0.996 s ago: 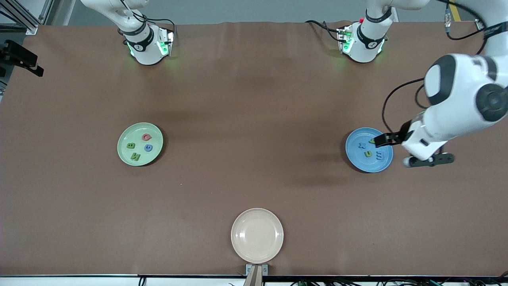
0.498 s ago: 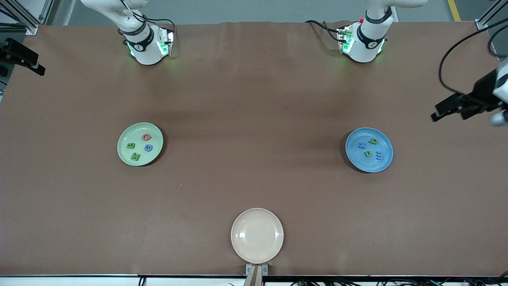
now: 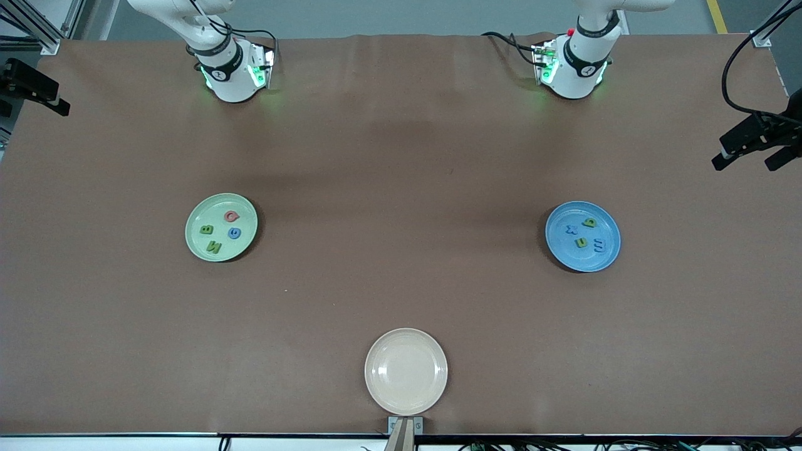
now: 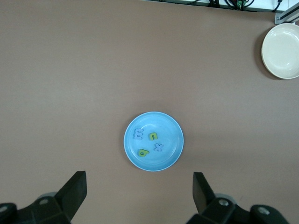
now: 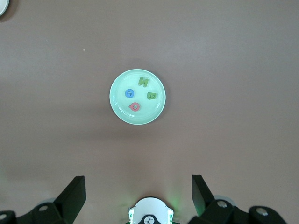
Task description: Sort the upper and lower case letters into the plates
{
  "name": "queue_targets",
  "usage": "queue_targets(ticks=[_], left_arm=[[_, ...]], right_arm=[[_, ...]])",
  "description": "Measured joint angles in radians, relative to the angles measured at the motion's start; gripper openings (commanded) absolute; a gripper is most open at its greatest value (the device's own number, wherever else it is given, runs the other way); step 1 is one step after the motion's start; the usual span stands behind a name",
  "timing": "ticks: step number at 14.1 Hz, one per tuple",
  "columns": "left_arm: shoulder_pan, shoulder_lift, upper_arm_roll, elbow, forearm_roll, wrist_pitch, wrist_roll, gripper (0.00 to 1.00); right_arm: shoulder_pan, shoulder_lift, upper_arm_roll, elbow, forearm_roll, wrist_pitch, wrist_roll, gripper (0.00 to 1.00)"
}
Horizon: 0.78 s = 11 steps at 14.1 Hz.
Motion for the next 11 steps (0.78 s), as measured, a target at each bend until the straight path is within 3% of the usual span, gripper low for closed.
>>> queue_targets(ticks=[6, 11], left_arm=[[0.181, 0.001, -0.185, 0.042, 0.016, -0.025, 0.000, 1.00], [0.190, 0.015, -0.194, 0.061, 0.016, -0.027, 0.000, 1.00]], right_arm=[[0.000, 0.000, 0.004, 0.000, -0.014, 0.001, 0.000, 1.00], [0.000, 0.000, 0.002, 0.000, -0.015, 0.001, 0.000, 1.00]])
